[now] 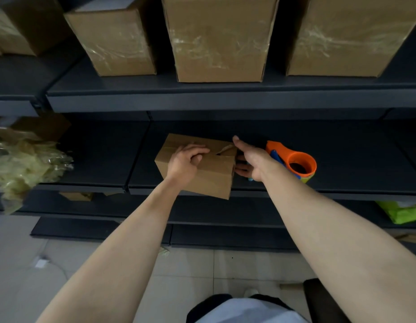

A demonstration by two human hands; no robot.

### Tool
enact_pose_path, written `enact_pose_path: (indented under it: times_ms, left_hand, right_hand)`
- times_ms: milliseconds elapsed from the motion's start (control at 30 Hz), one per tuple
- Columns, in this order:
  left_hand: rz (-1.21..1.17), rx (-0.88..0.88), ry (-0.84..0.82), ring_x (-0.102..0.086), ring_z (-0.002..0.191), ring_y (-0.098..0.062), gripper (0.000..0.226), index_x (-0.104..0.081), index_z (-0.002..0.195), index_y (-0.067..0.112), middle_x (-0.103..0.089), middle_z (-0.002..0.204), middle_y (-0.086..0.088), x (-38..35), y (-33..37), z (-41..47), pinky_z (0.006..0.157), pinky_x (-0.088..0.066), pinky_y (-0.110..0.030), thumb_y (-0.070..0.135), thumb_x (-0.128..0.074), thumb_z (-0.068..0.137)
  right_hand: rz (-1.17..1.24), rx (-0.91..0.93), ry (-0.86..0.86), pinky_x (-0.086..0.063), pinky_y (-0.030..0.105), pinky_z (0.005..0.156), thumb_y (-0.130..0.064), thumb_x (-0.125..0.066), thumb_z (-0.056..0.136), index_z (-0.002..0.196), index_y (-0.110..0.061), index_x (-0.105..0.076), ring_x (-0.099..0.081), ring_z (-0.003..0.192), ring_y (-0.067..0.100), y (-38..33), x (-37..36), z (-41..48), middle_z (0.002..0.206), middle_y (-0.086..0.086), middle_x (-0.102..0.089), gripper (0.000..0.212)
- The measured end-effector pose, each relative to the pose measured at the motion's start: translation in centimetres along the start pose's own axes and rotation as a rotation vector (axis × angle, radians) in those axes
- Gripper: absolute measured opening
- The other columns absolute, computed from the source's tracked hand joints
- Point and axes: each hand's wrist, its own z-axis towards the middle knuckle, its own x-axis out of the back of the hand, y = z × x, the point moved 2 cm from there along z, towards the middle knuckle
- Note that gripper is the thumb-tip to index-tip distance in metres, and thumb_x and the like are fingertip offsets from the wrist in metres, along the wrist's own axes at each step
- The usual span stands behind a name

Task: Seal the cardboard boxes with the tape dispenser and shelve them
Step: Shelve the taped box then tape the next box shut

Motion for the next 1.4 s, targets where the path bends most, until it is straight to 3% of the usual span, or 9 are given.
enact_pose_path:
  times_ms: [400, 533, 600, 833, 967, 1067, 1233, 1300, 1400]
  left_hand:
    - [0.106, 0.041, 0.014, -0.036, 0.121, -0.016, 0.048, -0.069, 0.106, 0.036, -0.049, 0.130, 0.012, -1.0, 0.5, -0.1, 0.106, -0.027, -0.033, 0.000, -0.040, 0.096]
    - [0.103, 0.095, -0.008, -0.036, 0.121, -0.019, 0.015, -0.067, 0.101, 0.039, -0.046, 0.119, 0.013, -1.0, 1.5, 0.3, 0.102, -0.021, -0.031, 0.033, -0.057, 0.091]
    - [0.187, 0.142, -0.027, -0.034, 0.122, -0.023, 0.019, -0.061, 0.100, 0.038, -0.044, 0.120, 0.007, -1.4, 2.1, 0.7, 0.105, -0.021, -0.036, 0.049, -0.062, 0.083]
    - [0.240, 0.179, 0.039, -0.036, 0.122, -0.026, 0.022, -0.059, 0.097, 0.032, -0.044, 0.126, -0.001, -2.0, 2.4, 1.0, 0.109, -0.022, -0.040, 0.050, -0.059, 0.085]
    - [0.365, 0.213, 0.045, -0.035, 0.121, -0.029, 0.033, -0.057, 0.099, 0.025, -0.043, 0.126, -0.005, -2.8, 3.1, 1.3, 0.110, -0.021, -0.042, 0.055, -0.055, 0.085]
    - [0.395, 0.212, 0.026, -0.034, 0.121, -0.029, 0.034, -0.055, 0.102, 0.023, -0.040, 0.125, -0.006, -3.0, 2.9, 1.4, 0.110, -0.021, -0.042, 0.054, -0.053, 0.087]
    - [0.380, 0.234, 0.010, -0.034, 0.121, -0.030, 0.033, -0.056, 0.104, 0.022, -0.039, 0.129, -0.007, -2.8, 3.2, 1.5, 0.110, -0.020, -0.040, 0.051, -0.048, 0.091]
    - [0.388, 0.231, 0.008, -0.034, 0.121, -0.029, 0.031, -0.055, 0.102, 0.023, -0.039, 0.128, -0.007, -2.7, 3.1, 1.4, 0.110, -0.020, -0.041, 0.051, -0.051, 0.090]
    - [0.363, 0.239, 0.009, -0.035, 0.121, -0.029, 0.028, -0.054, 0.098, 0.024, -0.039, 0.129, -0.006, -2.6, 3.2, 1.4, 0.111, -0.020, -0.041, 0.050, -0.052, 0.089]
  right_hand:
    - [-0.008, 0.124, -0.080, -0.055, 0.037, 0.075, -0.020, -0.060, 0.094, 0.117, -0.028, -0.059, -0.063, 0.097, 0.021, 1.2, 0.6, 0.5, 0.108, 0.004, -0.066, 0.024]
    - [0.003, 0.163, -0.036, -0.054, 0.033, 0.065, -0.021, -0.058, 0.095, 0.125, -0.028, -0.057, -0.065, 0.094, 0.018, 1.1, 0.3, 0.0, 0.104, 0.002, -0.067, 0.030]
    - [0.001, 0.151, -0.065, -0.053, 0.032, 0.065, -0.029, -0.058, 0.095, 0.126, -0.029, -0.055, -0.064, 0.097, 0.020, 1.3, 0.2, -0.4, 0.108, 0.004, -0.067, 0.031]
    - [-0.106, 0.305, -0.075, -0.056, 0.037, 0.083, -0.035, -0.062, 0.091, 0.146, -0.029, -0.036, -0.061, 0.107, 0.021, 2.7, -0.3, -0.7, 0.131, 0.006, -0.057, 0.061]
    - [-0.099, 0.257, -0.078, -0.052, 0.038, 0.090, -0.038, -0.056, 0.094, 0.149, -0.032, -0.029, -0.057, 0.112, 0.022, 2.8, -0.3, -0.6, 0.137, 0.007, -0.052, 0.061]
    - [-0.290, 0.317, -0.073, -0.045, 0.043, 0.101, -0.045, -0.046, 0.097, 0.151, -0.030, -0.022, -0.050, 0.124, 0.026, 2.7, -0.3, -0.7, 0.144, 0.008, -0.044, 0.061]
    - [-0.300, 0.335, -0.054, -0.037, 0.038, 0.109, -0.035, -0.045, 0.100, 0.151, -0.023, -0.025, -0.045, 0.129, 0.026, 1.9, -0.4, -1.2, 0.147, 0.008, -0.041, 0.055]
    - [-0.287, 0.401, 0.023, -0.036, 0.028, 0.104, -0.026, -0.048, 0.099, 0.147, -0.021, -0.035, -0.046, 0.129, 0.025, 1.9, 0.6, -1.5, 0.144, 0.006, -0.045, 0.050]
    - [-0.494, 0.508, 0.451, -0.040, 0.033, 0.096, -0.019, -0.052, 0.095, 0.129, -0.010, -0.056, -0.051, 0.121, 0.033, 1.9, 3.9, -1.6, 0.132, 0.015, -0.055, 0.035]
